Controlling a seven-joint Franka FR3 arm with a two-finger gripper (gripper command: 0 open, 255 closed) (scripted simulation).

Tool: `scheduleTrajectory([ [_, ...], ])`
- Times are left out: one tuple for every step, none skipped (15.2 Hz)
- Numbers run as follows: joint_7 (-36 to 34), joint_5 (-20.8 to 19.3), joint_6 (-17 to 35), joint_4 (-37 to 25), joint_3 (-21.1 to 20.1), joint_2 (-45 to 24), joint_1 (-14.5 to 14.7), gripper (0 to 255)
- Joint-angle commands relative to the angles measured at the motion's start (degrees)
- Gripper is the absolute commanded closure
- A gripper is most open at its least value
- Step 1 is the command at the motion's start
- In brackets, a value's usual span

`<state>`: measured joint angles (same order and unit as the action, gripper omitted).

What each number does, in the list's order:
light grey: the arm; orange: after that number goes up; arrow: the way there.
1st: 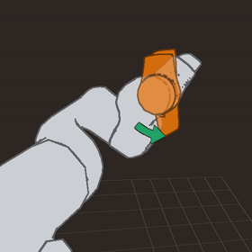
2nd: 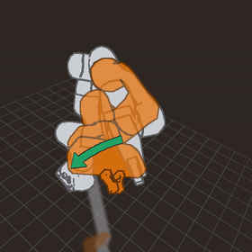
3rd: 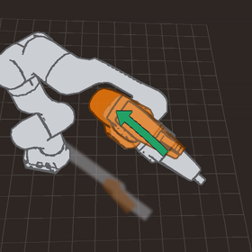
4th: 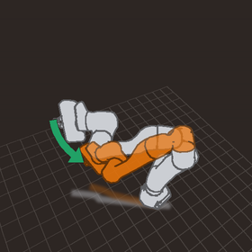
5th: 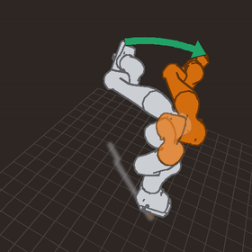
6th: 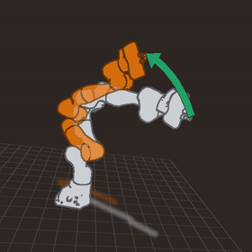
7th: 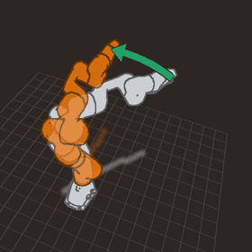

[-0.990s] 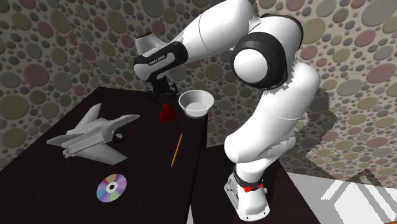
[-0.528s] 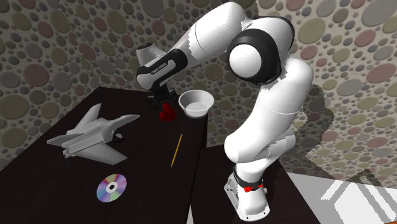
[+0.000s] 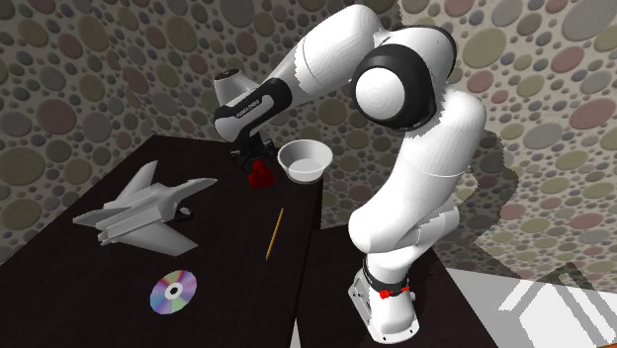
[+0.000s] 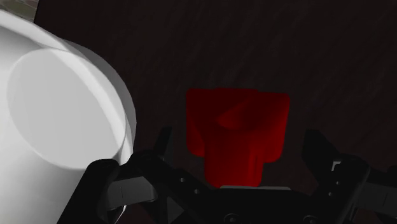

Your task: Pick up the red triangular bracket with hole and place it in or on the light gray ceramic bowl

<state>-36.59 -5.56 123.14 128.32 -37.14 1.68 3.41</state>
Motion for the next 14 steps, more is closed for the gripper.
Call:
scheduleTrajectory([
  [0.0,0.0,0.0,0.0,0.0,0.0,0.0,255],
  [0.0,0.0,0.0,0.0,0.0,0.0,0.0,255],
  [0.0,0.0,0.0,0.0,0.0,0.0,0.0,255],
  [0.0,0.0,0.0,0.0,0.0,0.0,0.0,255],
  [0.0,0.0,-0.1,-0.1,0.0,0.0,0.0,255],
  [0.0,0.0,-0.1,-0.1,0.0,0.0,0.0,255],
  [0.0,0.0,-0.1,-0.1,0.0,0.0,0.0,255],
  [0.0,0.0,-0.1,-0.1,0.0,0.0,0.0,255],
  [0.0,0.0,-0.1,-0.1,0.0,0.0,0.0,255],
  [0.0,0.0,0.0,0.0,0.0,0.0,0.0,255],
  [0.3,0.4,-0.7,-0.4,0.0,0.5,0.0,255],
  [0.7,0.8,-1.5,-0.7,0.1,1.0,0.0,255],
  [1.0,1.1,-2.2,-1.1,0.1,1.4,0.0,255],
  [1.3,1.5,-2.9,-1.5,0.2,1.9,0.0,255],
])
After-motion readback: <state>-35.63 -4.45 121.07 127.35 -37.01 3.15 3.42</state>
